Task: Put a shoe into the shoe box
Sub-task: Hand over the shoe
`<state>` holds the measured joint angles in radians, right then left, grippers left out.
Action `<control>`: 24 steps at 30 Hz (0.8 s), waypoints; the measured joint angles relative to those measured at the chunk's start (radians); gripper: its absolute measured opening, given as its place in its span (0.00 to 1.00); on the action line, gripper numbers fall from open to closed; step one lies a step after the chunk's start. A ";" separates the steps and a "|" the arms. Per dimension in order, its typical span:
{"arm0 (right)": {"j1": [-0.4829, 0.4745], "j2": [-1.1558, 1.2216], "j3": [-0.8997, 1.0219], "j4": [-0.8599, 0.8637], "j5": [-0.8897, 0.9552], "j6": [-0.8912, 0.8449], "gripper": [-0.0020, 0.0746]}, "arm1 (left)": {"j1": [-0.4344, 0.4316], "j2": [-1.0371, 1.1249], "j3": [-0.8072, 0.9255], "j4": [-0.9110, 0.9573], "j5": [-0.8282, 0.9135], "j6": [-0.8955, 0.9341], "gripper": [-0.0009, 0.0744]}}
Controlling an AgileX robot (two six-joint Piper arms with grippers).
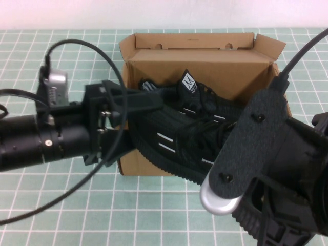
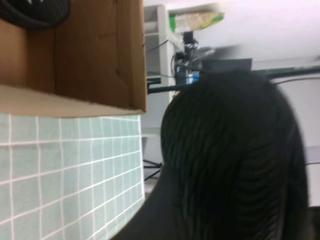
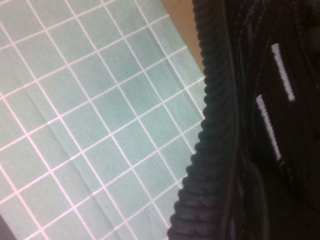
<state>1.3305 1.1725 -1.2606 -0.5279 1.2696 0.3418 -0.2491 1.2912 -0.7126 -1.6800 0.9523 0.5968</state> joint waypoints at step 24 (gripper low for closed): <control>0.000 -0.003 -0.002 0.037 -0.008 0.067 0.35 | -0.051 0.016 0.000 0.016 -0.076 0.022 0.20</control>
<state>1.3305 1.1696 -1.2630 -0.4914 1.2616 0.4087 -0.3001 1.3071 -0.7126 -1.6645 0.8764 0.6192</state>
